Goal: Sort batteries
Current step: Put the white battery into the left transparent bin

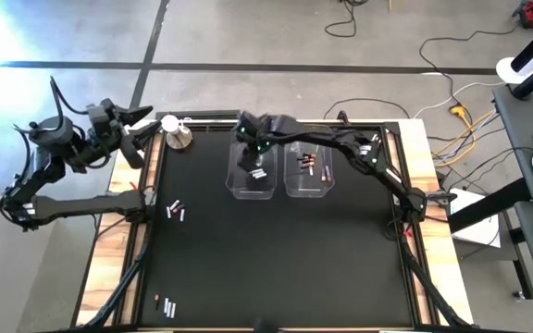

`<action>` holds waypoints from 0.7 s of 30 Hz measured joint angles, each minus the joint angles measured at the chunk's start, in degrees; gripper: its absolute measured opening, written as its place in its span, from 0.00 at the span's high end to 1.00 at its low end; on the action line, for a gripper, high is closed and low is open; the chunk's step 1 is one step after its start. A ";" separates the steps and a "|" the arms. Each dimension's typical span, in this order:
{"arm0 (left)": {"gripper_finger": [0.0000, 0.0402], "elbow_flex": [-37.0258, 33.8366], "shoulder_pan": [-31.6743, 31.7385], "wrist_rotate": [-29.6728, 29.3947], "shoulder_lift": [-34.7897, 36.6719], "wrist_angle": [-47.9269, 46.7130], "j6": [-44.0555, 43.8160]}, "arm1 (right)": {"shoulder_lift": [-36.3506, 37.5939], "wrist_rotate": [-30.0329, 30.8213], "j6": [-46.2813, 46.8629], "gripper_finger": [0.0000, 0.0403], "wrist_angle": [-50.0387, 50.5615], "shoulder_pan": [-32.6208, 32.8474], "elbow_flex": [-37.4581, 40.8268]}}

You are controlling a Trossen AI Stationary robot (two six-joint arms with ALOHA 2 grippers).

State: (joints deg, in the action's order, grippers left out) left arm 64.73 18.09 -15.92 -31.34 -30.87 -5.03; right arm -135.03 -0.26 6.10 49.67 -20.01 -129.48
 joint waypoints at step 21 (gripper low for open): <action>0.42 0.02 0.02 -4.07 0.30 0.04 -4.52 | 48.64 13.83 -6.31 0.58 12.72 -0.54 38.52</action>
State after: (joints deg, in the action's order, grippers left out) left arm 64.75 18.10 -19.99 -31.04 -30.83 -9.56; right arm -86.39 13.57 -0.22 62.39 -20.55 -90.96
